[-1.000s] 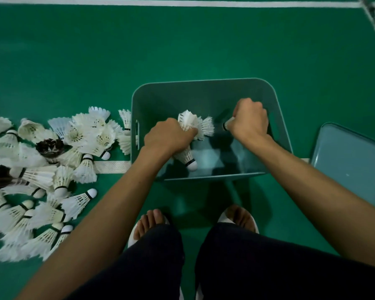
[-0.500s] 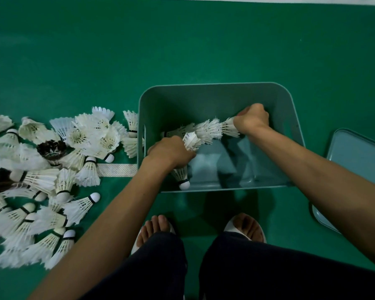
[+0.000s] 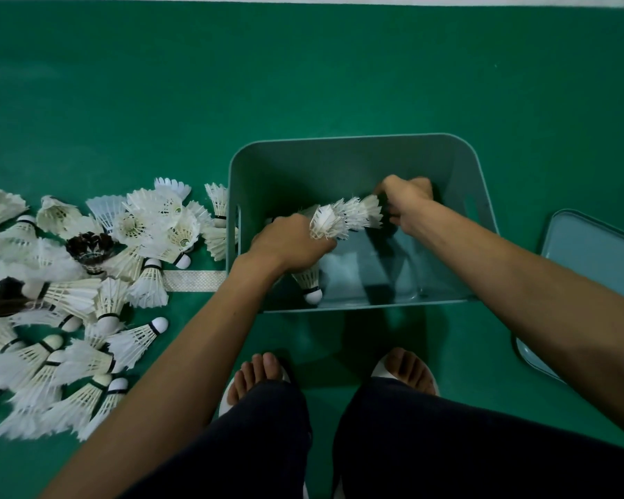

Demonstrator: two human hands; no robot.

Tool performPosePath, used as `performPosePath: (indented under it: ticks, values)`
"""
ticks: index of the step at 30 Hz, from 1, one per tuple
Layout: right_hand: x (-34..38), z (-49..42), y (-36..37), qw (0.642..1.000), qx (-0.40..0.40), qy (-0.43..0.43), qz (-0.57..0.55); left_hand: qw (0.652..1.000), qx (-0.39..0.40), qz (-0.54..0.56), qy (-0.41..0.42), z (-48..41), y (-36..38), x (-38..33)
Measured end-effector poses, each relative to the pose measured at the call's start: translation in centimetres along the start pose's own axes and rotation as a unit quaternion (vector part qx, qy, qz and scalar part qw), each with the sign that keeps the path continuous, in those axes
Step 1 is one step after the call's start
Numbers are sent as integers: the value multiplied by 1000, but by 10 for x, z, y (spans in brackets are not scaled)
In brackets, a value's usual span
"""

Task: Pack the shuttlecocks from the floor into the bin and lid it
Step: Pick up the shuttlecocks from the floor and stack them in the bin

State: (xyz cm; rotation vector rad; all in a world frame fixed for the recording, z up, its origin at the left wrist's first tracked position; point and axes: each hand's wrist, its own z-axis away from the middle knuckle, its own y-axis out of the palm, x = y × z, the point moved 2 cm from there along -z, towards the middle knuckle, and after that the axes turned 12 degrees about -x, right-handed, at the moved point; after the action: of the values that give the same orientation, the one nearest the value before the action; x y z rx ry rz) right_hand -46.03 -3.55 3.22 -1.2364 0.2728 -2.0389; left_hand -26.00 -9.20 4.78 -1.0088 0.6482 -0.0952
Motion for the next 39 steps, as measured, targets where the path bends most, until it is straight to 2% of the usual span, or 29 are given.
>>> performPosePath:
  ticks: [4, 9, 15, 19, 21, 23, 25, 27, 29, 31, 33, 37, 39]
  values:
    - [5, 18, -16, 999, -27, -42, 7, 999, -16, 30, 33, 6, -7, -9]
    - [13, 66, -23, 982, 135, -129, 32, 996, -41, 46, 67, 16, -7, -27]
    - [18, 74, -42, 954, 152, -232, 118, 994, -61, 47, 84, 31, -2, -36]
    - [27, 82, -54, 926, 211, -267, 161, 993, -59, 62, 86, 31, 1, -37]
    - [30, 74, -54, 924, 174, -278, 198, 995, -40, 55, 77, 27, 4, -35]
    - [35, 61, -56, 912, 35, -311, 267, 999, 4, 22, 50, 22, 7, -30]
    - [39, 55, -59, 863, -84, -348, 356, 997, 70, -21, 11, 20, 12, -23]
    - [38, 53, -56, 821, -118, -366, 422, 990, 135, -36, -6, 18, 15, -18]
    - [32, 49, -48, 801, -115, -370, 456, 982, 188, -36, -9, 17, 16, -15]
    - [25, 44, -39, 806, -109, -366, 452, 973, 223, -49, -17, 16, 14, -13]
    - [19, 36, -34, 836, -102, -340, 418, 973, 221, -56, -40, 12, 11, -10]
    - [8, 16, -26, 923, -110, -214, 299, 990, 104, -6, -99, 4, 2, -8]
    - [4, 7, -19, 954, -105, -149, 240, 991, 57, 21, -117, 0, -1, -8]
